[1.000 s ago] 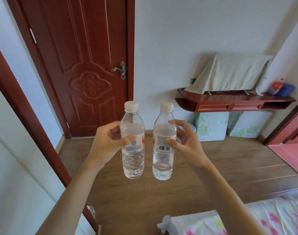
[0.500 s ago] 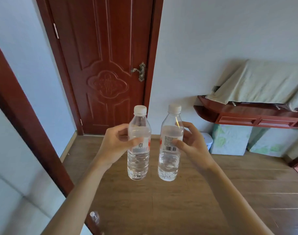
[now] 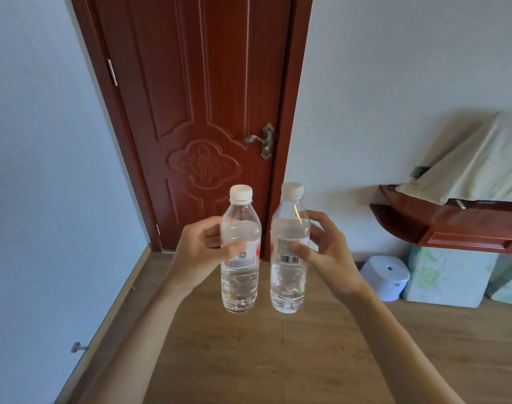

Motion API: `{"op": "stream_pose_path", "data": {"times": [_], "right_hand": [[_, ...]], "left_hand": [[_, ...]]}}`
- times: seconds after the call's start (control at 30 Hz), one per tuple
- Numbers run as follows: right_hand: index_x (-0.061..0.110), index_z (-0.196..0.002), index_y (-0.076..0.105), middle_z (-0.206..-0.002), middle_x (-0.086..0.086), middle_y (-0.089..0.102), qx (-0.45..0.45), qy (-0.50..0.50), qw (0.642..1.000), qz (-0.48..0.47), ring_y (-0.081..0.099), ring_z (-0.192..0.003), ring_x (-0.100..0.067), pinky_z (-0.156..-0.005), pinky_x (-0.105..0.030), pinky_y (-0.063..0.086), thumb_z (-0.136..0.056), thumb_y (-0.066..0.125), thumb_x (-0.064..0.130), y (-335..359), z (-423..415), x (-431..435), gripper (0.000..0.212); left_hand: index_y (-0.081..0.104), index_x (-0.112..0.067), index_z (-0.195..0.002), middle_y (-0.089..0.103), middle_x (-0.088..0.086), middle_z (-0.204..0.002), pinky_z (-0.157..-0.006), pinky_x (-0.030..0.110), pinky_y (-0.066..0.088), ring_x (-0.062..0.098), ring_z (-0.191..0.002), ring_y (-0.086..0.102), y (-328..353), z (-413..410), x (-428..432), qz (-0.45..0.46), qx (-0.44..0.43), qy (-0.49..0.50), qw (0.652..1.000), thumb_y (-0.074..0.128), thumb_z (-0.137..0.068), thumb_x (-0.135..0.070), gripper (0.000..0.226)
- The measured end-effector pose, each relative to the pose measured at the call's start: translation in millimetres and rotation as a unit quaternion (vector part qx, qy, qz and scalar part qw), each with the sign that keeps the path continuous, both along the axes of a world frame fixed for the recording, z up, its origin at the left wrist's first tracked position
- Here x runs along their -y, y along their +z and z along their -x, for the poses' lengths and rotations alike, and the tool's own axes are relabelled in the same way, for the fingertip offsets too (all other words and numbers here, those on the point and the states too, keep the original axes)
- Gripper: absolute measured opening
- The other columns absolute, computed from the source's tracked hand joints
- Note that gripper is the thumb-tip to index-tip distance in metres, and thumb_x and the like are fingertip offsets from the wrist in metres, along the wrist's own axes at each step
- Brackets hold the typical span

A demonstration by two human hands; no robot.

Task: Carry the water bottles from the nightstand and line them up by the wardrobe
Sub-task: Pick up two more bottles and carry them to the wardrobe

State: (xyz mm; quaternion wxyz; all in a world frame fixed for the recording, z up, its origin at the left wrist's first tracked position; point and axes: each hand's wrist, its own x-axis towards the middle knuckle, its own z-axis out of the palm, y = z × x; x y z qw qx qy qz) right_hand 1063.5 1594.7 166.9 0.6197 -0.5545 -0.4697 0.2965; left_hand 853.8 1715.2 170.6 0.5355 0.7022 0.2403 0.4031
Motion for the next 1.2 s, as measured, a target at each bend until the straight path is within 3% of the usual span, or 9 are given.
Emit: {"op": "stream_pose_path", "data": {"times": [0.23,0.4,0.57,0.73,0.9,1.0,1.1,1.2], "right_hand": [[0.015,-0.120,0.056,-0.107,-0.009,0.074,0.008,0.009,1.000,-0.015,0.069,-0.104,-0.021,-0.098,-0.053,0.053,-0.071,0.078,0.029,19,-26,-62,0.056],[0.018,-0.119,0.057,-0.108,-0.006,0.074,0.022,0.011,1.000,-0.016,0.069,-0.104,-0.023,-0.096,-0.052,0.054,-0.071,0.079,0.031,19,-37,-100,0.055],[0.019,-0.118,0.058,-0.109,-0.007,0.074,0.020,0.025,0.999,-0.003,0.069,-0.106,-0.024,-0.096,-0.053,0.054,-0.076,0.081,0.017,10,-51,-141,0.049],[0.018,-0.120,0.057,-0.111,-0.003,0.074,0.031,0.044,0.999,0.005,0.068,-0.109,-0.021,-0.096,-0.048,0.055,-0.081,0.078,0.010,0,-69,-195,0.046],[0.013,-0.120,0.056,-0.107,-0.003,0.074,0.049,0.067,0.997,0.001,0.070,-0.100,-0.016,-0.083,-0.031,0.057,-0.082,0.077,0.006,1,-88,-268,0.044],[0.012,-0.122,0.054,-0.110,-0.004,0.072,0.063,0.088,0.994,-0.005,0.069,-0.107,-0.022,-0.089,-0.041,0.059,-0.083,0.077,0.006,4,-94,-313,0.046],[0.009,-0.123,0.053,-0.111,-0.006,0.071,0.059,0.106,0.992,-0.018,0.068,-0.108,-0.025,-0.091,-0.048,0.058,-0.083,0.077,0.006,8,-99,-352,0.047],[0.007,-0.123,0.053,-0.109,-0.005,0.072,0.044,0.122,0.991,-0.025,0.069,-0.106,-0.025,-0.092,-0.051,0.056,-0.082,0.077,0.005,11,-101,-385,0.047]], "left_hand": [[0.071,-0.014,-0.102,0.077,0.000,-0.093,-0.074,0.024,0.058,0.013,-0.088,0.073,9,-25,-58,-0.015,0.008,0.021,1.000,0.080,-0.074,-0.002,0.031],[0.071,-0.013,-0.101,0.077,-0.003,-0.091,-0.071,0.019,0.056,0.011,-0.086,0.073,11,-35,-90,-0.014,0.013,0.035,0.999,0.080,-0.074,-0.001,0.032],[0.072,-0.017,-0.102,0.077,0.003,-0.095,-0.072,0.022,0.057,0.017,-0.090,0.074,6,-43,-125,-0.009,0.031,0.052,0.998,0.083,-0.064,-0.025,0.041],[0.071,-0.017,-0.101,0.077,-0.002,-0.094,-0.070,0.020,0.056,0.014,-0.088,0.074,-1,-57,-171,-0.015,0.010,0.063,0.998,0.085,-0.070,-0.006,0.036],[0.074,-0.031,-0.097,0.077,-0.003,-0.093,-0.072,0.023,0.058,0.014,-0.088,0.074,-2,-69,-228,-0.015,0.023,0.094,0.995,0.083,-0.059,-0.034,0.039],[0.075,-0.039,-0.095,0.077,-0.004,-0.095,-0.075,0.026,0.058,0.015,-0.091,0.074,-1,-74,-264,-0.022,0.023,0.112,0.993,0.083,-0.058,-0.035,0.038],[0.075,-0.033,-0.096,0.077,-0.002,-0.096,-0.077,0.029,0.059,0.018,-0.092,0.074,1,-78,-298,-0.025,0.026,0.130,0.991,0.084,-0.058,-0.034,0.039],[0.072,-0.026,-0.098,0.077,-0.010,-0.089,-0.068,0.017,0.055,0.008,-0.086,0.073,7,-80,-324,-0.033,0.010,0.152,0.988,0.087,-0.061,-0.021,0.040]]}}
